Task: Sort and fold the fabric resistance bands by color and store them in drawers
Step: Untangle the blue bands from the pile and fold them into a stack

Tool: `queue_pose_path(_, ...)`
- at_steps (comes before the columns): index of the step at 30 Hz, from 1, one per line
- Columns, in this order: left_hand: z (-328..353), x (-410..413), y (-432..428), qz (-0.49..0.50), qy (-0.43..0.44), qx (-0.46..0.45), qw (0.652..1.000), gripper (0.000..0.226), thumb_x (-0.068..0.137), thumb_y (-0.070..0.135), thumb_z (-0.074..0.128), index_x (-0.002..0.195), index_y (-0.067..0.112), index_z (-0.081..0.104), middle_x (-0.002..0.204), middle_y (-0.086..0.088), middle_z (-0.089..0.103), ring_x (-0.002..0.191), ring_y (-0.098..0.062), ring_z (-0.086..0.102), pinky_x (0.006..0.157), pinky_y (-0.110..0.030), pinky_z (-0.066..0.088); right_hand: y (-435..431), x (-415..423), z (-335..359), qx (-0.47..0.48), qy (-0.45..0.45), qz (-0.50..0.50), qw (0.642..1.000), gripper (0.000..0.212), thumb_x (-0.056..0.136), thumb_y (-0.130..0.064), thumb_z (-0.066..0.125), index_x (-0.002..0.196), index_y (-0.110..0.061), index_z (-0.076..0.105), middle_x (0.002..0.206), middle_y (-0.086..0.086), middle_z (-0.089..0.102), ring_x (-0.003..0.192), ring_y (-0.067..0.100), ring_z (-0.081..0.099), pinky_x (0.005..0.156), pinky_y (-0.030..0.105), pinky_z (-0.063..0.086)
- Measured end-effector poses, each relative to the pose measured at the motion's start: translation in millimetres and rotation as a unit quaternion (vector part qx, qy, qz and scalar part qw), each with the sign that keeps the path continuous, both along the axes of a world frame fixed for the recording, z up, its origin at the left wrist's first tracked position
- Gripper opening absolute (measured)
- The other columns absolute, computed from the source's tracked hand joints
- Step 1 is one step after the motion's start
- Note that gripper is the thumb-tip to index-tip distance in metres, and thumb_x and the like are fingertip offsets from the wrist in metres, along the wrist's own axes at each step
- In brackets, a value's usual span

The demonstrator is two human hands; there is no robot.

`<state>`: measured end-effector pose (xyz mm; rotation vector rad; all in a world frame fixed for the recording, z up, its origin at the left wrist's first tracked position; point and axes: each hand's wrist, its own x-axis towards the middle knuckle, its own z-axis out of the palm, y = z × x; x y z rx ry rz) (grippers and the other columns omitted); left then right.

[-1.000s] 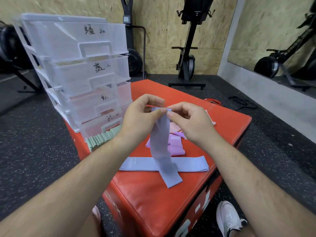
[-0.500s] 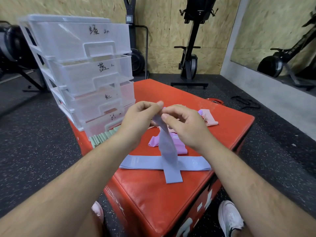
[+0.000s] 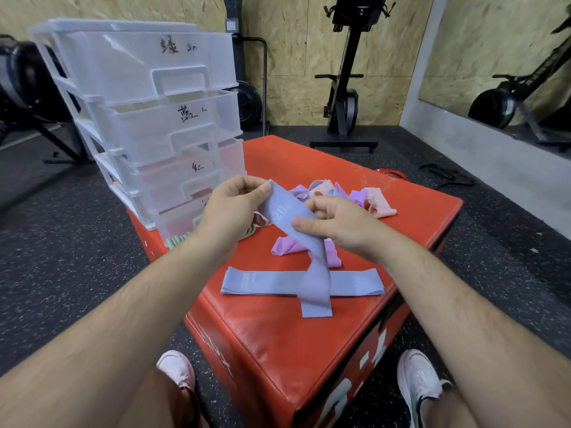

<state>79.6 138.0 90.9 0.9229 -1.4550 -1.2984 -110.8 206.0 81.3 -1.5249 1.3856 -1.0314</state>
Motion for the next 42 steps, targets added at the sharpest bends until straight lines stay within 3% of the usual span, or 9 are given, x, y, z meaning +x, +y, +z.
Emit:
queue_pose_path(6,-20.9,28.6,-24.1,0.078,-0.029,0.045,0.995,0.013,0.093,0.017,0.066,0.080,0.014,0.066,0.081,-0.006,0.064,0.060,-0.016,0.055,0.058,-0.028,0.048,14.4,-46.5,-6.9,0.124,0.107,0.034,0.986,0.043,0.075,-0.036,0.084,0.102,-0.005,0.070,0.097,0.016,0.073,0.084,0.019,0.063,0.083,0.037,0.044)
queue_pose_path(11,-53.0,47.4,-32.6,0.109,-0.122,0.064,0.985,0.021,0.093,0.016,0.067,0.072,0.018,0.061,0.074,-0.004,0.059,0.061,-0.014,0.052,0.057,-0.026,0.045,28.7,-90.1,-12.4,0.133,0.131,-0.026,0.982,0.017,0.083,-0.021,0.080,0.099,-0.015,0.076,0.097,0.001,0.077,0.086,0.013,0.070,0.082,0.026,0.054)
queue_pose_path(15,-85.3,54.4,-29.7,0.093,-0.204,0.070,0.972,0.024,0.092,0.017,0.067,0.070,0.017,0.057,0.072,-0.006,0.054,0.060,-0.016,0.050,0.056,-0.027,0.046,31.4,-107.0,-31.9,0.162,0.158,-0.081,0.971,0.019,0.091,-0.008,0.071,0.110,-0.008,0.068,0.077,0.003,0.062,0.054,0.003,0.057,0.049,0.018,0.046)
queue_pose_path(17,-100.2,55.2,-25.6,0.090,-0.250,0.064,0.962,0.022,0.086,0.023,0.070,0.069,0.016,0.058,0.070,-0.007,0.056,0.059,-0.019,0.051,0.059,-0.028,0.047,30.3,-108.4,-42.6,0.174,0.193,-0.091,0.962,0.018,0.091,-0.006,0.070,0.109,-0.009,0.068,0.076,0.004,0.060,0.049,0.001,0.055,0.047,0.017,0.046)
queue_pose_path(25,-119.6,53.9,-17.3,0.102,-0.387,0.022,0.916,0.022,0.092,0.029,0.063,0.074,0.017,0.059,0.081,-0.011,0.067,0.070,-0.027,0.059,0.069,-0.035,0.051,20.1,-95.2,-72.5,0.123,0.382,-0.101,0.910,0.015,0.085,-0.020,0.077,0.099,-0.020,0.071,0.080,-0.008,0.057,0.067,0.009,0.054,0.058,0.024,0.039)
queue_pose_path(29,-122.3,56.0,-18.5,0.094,-0.436,-0.010,0.895,0.020,0.091,0.026,0.061,0.088,0.006,0.062,0.078,-0.006,0.061,0.072,-0.025,0.056,0.058,-0.029,0.039,20.8,-94.0,-80.4,0.106,0.422,-0.094,0.896,0.019,0.084,-0.024,0.078,0.102,-0.020,0.072,0.087,-0.008,0.058,0.082,0.015,0.057,0.068,0.027,0.042)
queue_pose_path(33,-127.9,60.1,-20.2,0.098,-0.484,-0.068,0.867,0.024,0.085,0.027,0.066,0.101,0.012,0.055,0.111,-0.013,0.053,0.105,-0.033,0.052,0.086,-0.038,0.045,21.4,-95.9,-83.0,0.085,0.485,-0.081,0.867,0.034,0.094,-0.028,0.066,0.127,-0.019,0.063,0.126,0.002,0.053,0.117,0.022,0.052,0.103,0.034,0.042)
queue_pose_path(36,-129.0,55.0,-15.2,0.096,-0.525,-0.179,0.827,0.028,0.083,0.027,0.066,0.108,0.017,0.060,0.119,-0.010,0.052,0.117,-0.034,0.046,0.096,-0.042,0.038,24.7,-90.7,-80.0,0.069,0.471,-0.034,0.879,0.042,0.095,-0.032,0.064,0.135,-0.024,0.057,0.139,-0.003,0.052,0.132,0.020,0.044,0.111,0.035,0.035)
queue_pose_path(42,-132.2,38.9,-13.1,-0.145,-0.489,-0.255,0.821,0.064,0.069,0.077,0.054,0.123,0.042,0.061,0.128,0.018,0.060,0.120,-0.007,0.054,0.103,-0.042,0.043,32.9,-78.9,-79.9,0.093,0.468,0.010,0.879,0.057,0.081,-0.039,0.080,0.133,-0.030,0.060,0.130,-0.006,0.057,0.119,0.016,0.053,0.102,0.032,0.042)
